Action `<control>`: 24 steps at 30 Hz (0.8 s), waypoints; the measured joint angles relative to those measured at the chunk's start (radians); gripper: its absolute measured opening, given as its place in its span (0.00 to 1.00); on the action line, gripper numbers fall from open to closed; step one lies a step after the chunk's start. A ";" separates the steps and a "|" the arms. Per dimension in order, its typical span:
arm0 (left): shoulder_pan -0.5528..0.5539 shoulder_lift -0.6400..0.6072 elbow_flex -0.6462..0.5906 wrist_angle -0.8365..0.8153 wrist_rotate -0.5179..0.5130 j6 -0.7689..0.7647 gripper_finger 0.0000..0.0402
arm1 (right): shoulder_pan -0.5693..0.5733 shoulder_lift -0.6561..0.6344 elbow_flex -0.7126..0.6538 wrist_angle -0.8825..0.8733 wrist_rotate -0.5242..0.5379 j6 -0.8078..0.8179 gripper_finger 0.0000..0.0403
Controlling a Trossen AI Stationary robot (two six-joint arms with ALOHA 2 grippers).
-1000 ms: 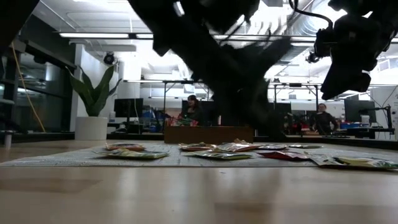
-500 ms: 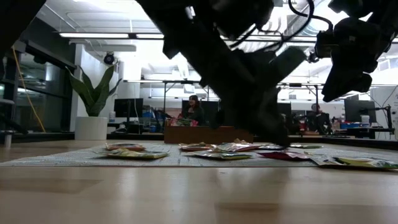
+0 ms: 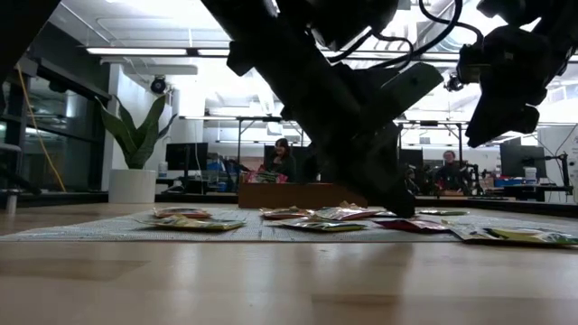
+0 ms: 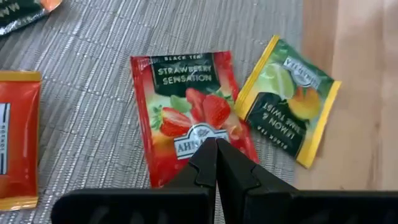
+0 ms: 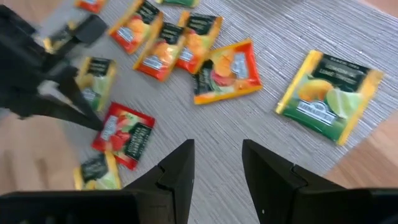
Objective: Pick & Place Tea
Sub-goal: Put the red tea bag into the left section of the wooden organizer
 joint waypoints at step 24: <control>0.002 0.086 0.003 -0.006 0.012 -0.121 0.00 | 0.001 0.007 -0.398 0.748 -0.220 0.345 0.43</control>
